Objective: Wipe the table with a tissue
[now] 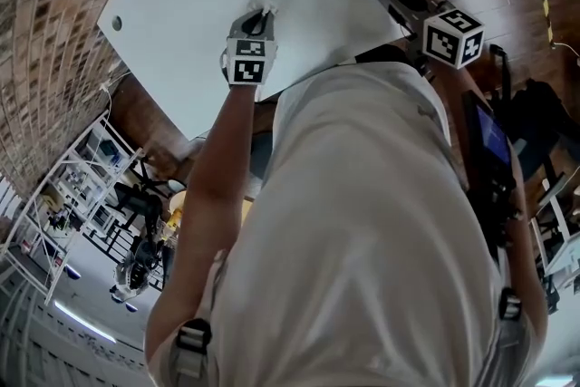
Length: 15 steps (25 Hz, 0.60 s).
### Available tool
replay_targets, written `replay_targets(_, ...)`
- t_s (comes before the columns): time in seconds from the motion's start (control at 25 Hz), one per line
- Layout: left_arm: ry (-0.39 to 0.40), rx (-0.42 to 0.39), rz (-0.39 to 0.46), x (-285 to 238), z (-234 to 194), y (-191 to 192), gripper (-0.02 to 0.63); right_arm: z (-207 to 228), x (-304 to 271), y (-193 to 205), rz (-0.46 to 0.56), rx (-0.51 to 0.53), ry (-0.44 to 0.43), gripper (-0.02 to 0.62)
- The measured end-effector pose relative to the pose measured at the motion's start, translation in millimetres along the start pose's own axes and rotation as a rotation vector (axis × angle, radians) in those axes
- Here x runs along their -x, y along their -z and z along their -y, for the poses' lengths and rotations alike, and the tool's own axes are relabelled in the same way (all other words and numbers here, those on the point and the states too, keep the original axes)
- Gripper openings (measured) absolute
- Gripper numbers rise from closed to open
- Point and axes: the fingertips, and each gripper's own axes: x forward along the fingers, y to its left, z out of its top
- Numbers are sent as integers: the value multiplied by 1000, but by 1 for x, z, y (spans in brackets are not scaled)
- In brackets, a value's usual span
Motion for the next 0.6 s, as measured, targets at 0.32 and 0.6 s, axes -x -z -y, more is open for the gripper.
replay_targets(0.32, 76, -104, 49, -18, 59, -27, 29, -9, 3, 7, 9, 5, 15, 6)
replay_targets(0.6, 271, -250, 27, -8, 135, -11, 31, -23, 7, 16, 17, 20, 44, 6)
